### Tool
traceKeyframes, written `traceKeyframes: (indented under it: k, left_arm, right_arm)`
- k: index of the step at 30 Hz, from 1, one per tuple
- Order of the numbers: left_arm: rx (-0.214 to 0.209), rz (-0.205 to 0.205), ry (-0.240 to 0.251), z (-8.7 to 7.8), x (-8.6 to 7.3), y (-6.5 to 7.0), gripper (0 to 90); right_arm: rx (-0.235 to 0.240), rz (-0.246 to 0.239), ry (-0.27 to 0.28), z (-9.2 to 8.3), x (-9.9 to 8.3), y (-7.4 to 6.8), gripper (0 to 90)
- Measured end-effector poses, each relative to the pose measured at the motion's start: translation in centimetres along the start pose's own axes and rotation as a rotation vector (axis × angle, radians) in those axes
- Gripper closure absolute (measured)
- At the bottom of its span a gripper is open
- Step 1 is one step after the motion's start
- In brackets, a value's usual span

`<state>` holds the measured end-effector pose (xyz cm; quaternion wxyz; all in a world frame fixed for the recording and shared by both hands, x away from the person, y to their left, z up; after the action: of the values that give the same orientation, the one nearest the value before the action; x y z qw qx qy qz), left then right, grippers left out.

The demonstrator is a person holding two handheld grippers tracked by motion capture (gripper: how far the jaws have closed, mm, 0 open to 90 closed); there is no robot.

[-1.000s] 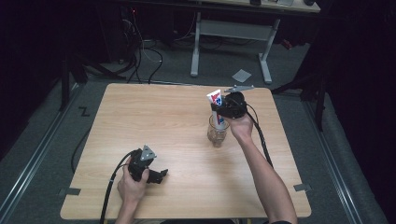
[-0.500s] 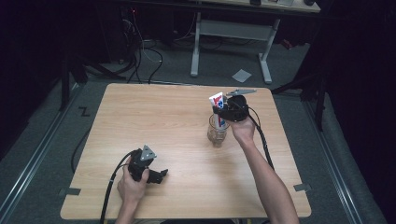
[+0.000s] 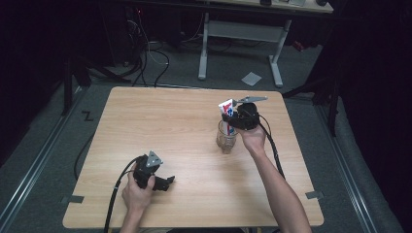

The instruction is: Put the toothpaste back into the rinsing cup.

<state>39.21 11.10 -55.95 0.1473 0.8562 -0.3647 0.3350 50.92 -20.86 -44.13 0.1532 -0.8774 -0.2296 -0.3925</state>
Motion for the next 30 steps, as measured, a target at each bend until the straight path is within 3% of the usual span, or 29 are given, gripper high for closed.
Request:
traceKeyframes:
  k: [30]
  left_arm:
    - [0.000,0.000,0.000,0.0,0.0,0.0,0.7]
  right_arm:
    - [0.005,0.015,-0.017,0.3,-1.5,0.2,61.7]
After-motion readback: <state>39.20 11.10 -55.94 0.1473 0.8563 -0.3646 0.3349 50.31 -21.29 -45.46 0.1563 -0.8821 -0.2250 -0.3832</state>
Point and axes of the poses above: each handheld gripper's, and its own axes: z roughly forward along the jaws, x roughly out of its top, y roughly to its right, the point moved 3 cm from there along z, roughly forward along the jaws, and after that the axes turned 2 degrees about -y, right-handed, at the moved point
